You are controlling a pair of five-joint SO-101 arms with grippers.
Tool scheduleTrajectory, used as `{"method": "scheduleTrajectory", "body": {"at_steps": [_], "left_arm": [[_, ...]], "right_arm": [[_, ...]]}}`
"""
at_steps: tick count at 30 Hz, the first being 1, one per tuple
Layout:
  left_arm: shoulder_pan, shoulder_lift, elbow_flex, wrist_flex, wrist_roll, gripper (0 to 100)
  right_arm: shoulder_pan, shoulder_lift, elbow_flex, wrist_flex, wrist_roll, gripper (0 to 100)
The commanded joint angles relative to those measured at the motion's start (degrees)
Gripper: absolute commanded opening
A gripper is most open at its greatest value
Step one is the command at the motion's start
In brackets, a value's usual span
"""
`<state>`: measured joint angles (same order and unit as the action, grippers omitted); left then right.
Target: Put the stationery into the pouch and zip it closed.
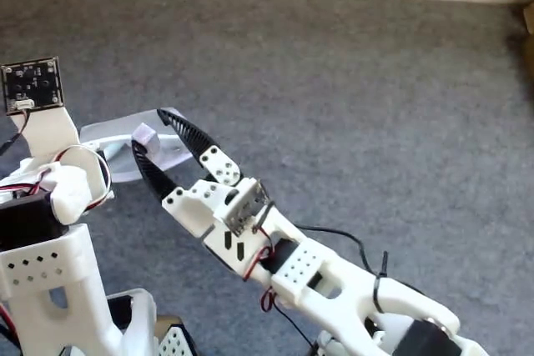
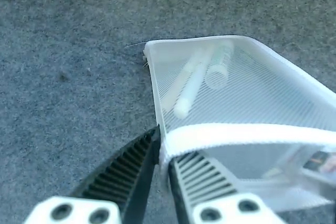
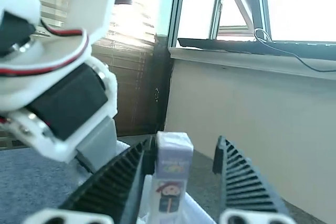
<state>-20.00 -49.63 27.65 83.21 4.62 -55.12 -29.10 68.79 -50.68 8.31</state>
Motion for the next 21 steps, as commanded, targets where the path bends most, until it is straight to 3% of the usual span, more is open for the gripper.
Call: {"method": "scheduleTrajectory", "body": {"at_steps": [1,6,17,21], "left_arm": [[1.2,0.0,-0.4,-0.3,-0.3,1],[1.2,0.0,-0.4,-0.3,-0.4,1],[1.2,0.0,-0.4,-0.1,-0.4,1],[1.2,0.0,-0.4,0.1,-0.3,1]], "right_arm": [[-2.3,-7.2,1.7,0.7,0.4,17.0],[-3.6,-14.0,3.1,13.3,0.2,17.0],[-3.5,-19.9,3.6,25.4,0.2,16.6],[-3.6,-19.5,3.2,27.1,0.2,3.6]]}}
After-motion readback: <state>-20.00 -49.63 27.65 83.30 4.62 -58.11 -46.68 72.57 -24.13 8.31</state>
